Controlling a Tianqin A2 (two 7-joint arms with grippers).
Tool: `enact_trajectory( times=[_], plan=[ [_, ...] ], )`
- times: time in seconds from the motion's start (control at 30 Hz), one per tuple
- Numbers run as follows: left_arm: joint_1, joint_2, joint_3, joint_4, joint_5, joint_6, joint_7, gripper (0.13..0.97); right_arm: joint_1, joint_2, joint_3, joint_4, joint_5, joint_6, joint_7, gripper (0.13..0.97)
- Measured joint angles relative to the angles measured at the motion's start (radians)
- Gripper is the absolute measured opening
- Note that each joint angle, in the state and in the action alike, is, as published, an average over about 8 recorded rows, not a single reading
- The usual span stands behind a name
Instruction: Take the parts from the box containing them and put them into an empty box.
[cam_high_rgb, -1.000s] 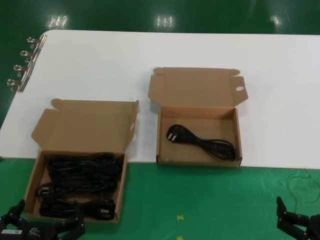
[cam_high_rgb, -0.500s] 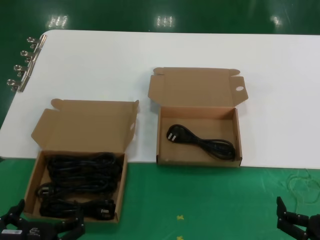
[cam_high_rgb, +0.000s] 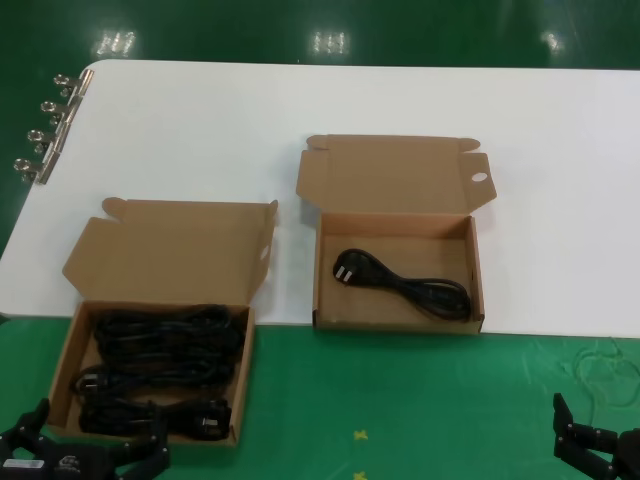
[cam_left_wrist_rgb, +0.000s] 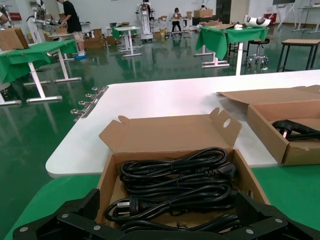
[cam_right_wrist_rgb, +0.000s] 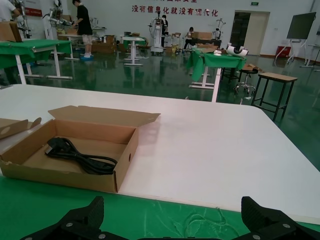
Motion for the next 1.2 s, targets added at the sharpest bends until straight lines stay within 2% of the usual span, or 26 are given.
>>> enact_trajectory(
  times=[1.2],
  plan=[
    [0.000, 0.000, 0.000, 0.000, 0.000, 0.000, 0.000, 0.966, 0.000, 0.000, 0.000, 0.000, 0.000, 0.000, 0.000, 0.966]
  ],
)
